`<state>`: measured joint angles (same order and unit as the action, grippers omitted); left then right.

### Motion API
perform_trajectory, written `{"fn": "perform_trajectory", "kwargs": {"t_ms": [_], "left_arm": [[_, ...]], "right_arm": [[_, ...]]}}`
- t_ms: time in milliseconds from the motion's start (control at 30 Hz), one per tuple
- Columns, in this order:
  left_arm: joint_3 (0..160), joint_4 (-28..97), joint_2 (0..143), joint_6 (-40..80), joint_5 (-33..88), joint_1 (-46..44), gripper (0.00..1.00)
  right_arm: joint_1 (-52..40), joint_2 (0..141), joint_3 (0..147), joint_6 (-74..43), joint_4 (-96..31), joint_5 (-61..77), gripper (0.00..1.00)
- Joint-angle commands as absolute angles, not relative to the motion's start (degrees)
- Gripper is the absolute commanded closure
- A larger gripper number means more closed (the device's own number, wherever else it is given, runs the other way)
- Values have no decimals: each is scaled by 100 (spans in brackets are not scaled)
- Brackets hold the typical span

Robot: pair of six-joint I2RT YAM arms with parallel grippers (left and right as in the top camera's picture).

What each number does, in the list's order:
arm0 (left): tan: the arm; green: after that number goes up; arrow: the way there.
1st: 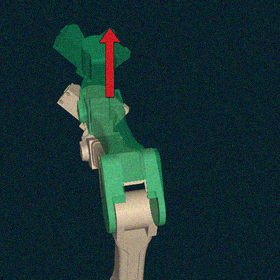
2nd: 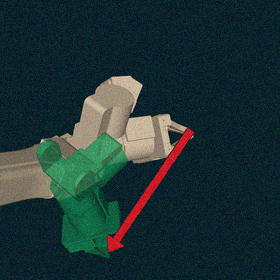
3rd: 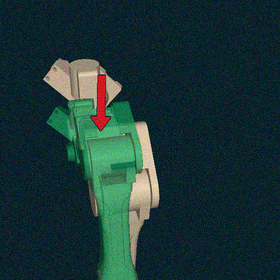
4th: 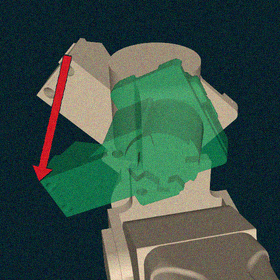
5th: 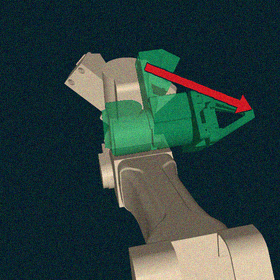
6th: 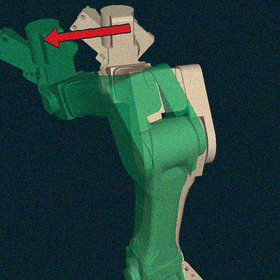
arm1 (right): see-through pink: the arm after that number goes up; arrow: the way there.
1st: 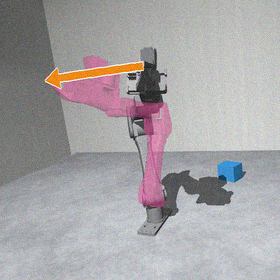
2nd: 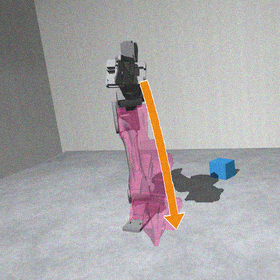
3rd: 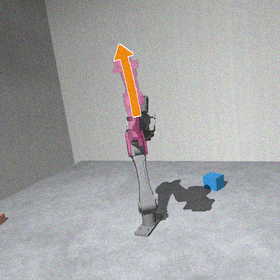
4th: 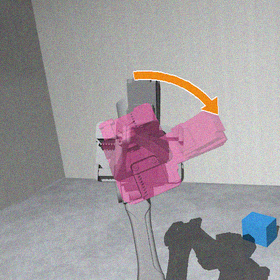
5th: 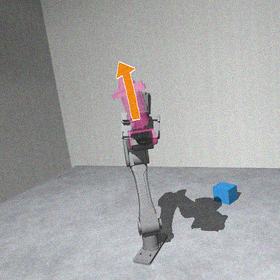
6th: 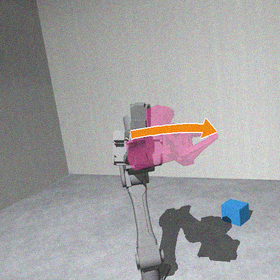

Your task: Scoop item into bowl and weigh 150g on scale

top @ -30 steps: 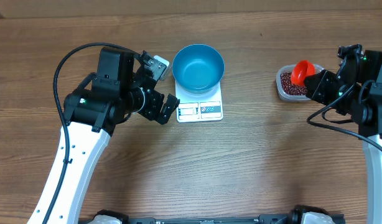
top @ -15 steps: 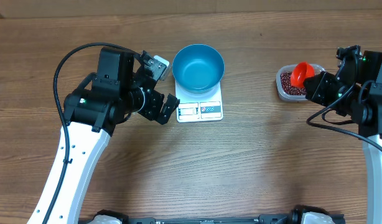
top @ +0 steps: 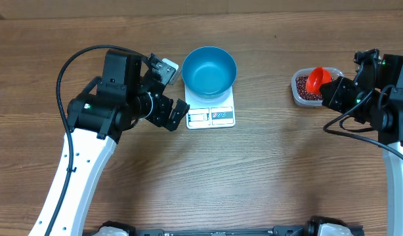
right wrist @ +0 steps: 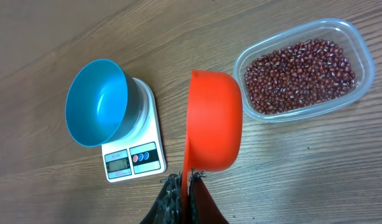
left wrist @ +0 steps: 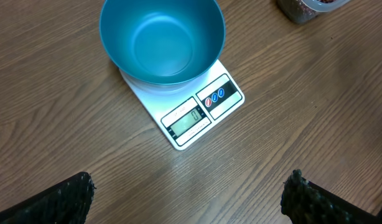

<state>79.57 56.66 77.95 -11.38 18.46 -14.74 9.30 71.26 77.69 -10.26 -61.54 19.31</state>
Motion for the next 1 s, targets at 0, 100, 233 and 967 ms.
{"fn": "perform_trajectory", "kwargs": {"t_ms": [0, 100, 233, 967], "left_arm": [[8040, 5675, 7837, -1225, 1887, -1463, 1], [8040, 5675, 7837, -1223, 1890, -1463, 0], [8040, 5675, 7837, -1223, 1887, -1466, 0], [8040, 5675, 7837, -1223, 1887, -1463, 0]], "right_arm": [[939, 7085, 7968, -906, -6134, 1968, 96], [941, 7085, 7968, -862, -6128, 1953, 96], [939, 7085, 7968, -840, -6136, 1951, 96], [941, 7085, 7968, -694, -6208, 1927, 96]]}}
